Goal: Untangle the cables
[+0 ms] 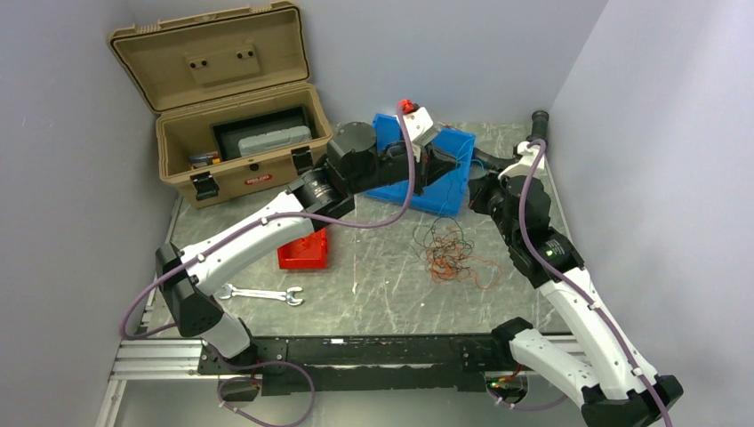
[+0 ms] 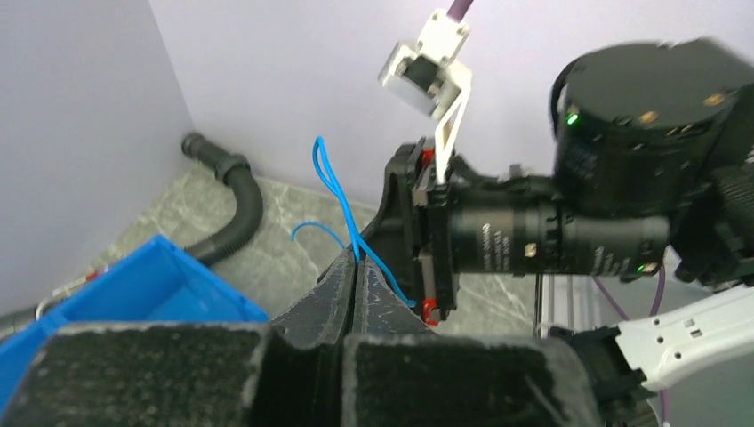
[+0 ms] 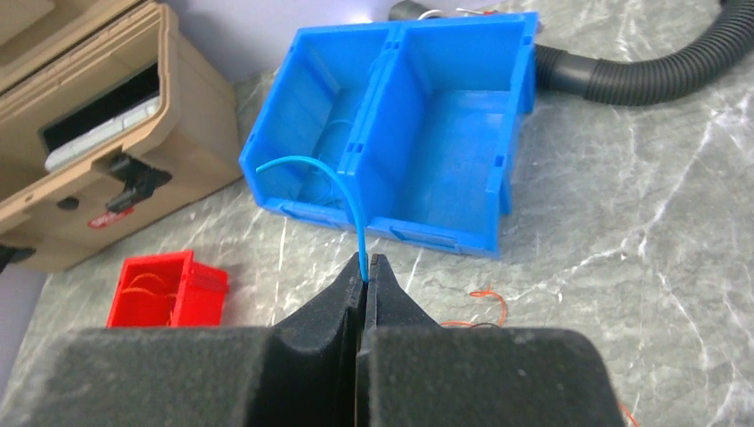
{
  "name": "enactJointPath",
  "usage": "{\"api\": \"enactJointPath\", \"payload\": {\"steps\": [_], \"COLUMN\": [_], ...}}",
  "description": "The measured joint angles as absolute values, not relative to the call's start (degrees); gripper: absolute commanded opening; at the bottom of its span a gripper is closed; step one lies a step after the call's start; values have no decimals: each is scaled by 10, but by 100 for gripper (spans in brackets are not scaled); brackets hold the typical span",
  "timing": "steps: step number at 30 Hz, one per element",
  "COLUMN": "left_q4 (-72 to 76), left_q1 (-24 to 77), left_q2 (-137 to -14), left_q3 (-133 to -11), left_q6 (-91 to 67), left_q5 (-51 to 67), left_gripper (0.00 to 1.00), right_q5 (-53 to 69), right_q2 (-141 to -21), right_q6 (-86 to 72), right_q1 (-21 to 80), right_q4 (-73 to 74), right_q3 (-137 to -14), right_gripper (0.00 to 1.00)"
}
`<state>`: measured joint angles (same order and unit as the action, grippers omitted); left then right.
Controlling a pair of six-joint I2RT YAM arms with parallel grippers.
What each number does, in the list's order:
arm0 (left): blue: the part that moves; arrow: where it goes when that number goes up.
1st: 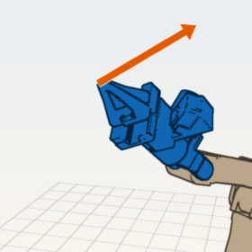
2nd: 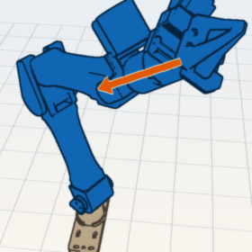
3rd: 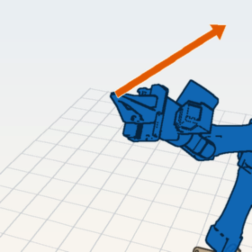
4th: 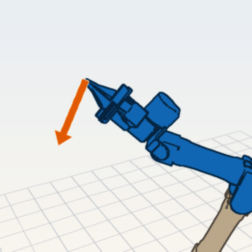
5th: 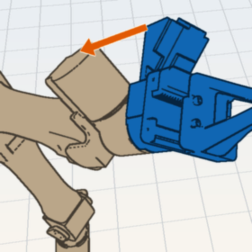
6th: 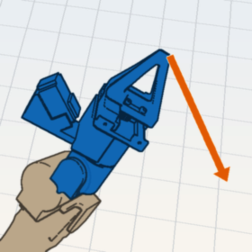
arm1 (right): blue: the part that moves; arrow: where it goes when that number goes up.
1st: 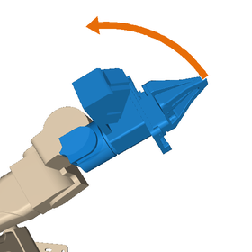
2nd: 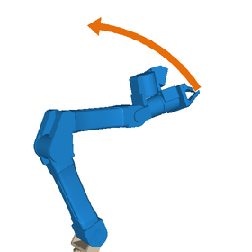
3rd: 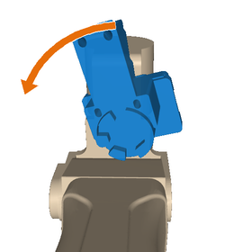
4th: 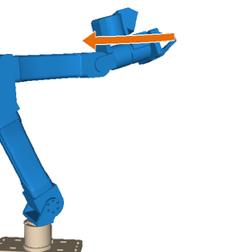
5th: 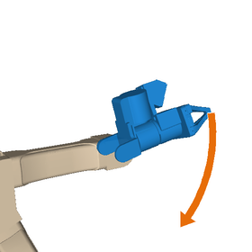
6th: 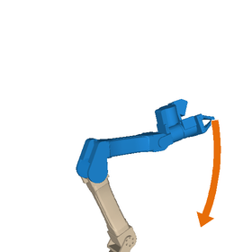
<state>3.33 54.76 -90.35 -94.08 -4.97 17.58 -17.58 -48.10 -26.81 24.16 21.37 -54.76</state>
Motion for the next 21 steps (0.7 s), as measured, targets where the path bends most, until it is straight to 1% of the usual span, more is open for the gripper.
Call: {"api": "enactJointPath", "payload": {"steps": [4, 5, 6, 8, 9, 10, 11, 13, 18, 21], "left_q4": [-24, -34, -44, -57, -60, -63, -66, -74, -98, -106], "left_q1": [533, 529, 524, 513, 508, 504, 500, 495, 491, 488], "left_q2": [-903, -903, -903, -903, -903, -901, -898, -889, -869, -856], "left_q3": [-942, -942, -942, -942, -941, -937, -932, -918, -911, -911], "left_q6": [-51, -51, -52, -54, -56, -57, -58, -61, -66, -66], "left_q5": [176, 176, 176, 176, 176, 176, 175, 174, 167, 162], "left_gripper": [0, 0, 0, 0, 0, 0, 0, 0, 0, 0], "right_q5": [-117, -104, -86, -51, -32, -19, -1, 22, 57, 83], "right_q2": [-479, -477, -474, -468, -467, -467, -467, -473, -476, -476], "right_q6": [-241, -236, -230, -219, -215, -215, -208, -201, -191, -187], "right_q1": [241, 241, 241, 241, 241, 241, 241, 241, 241, 241], "right_q4": [201, 196, 192, 184, 180, 177, 174, 173, 154, 140], "right_q3": [-543, -540, -536, -528, -525, -523, -521, -517, -467, -425], "right_gripper": [1, 3, 7, 43, 54, 61, 64, 67, 71, 72]}}
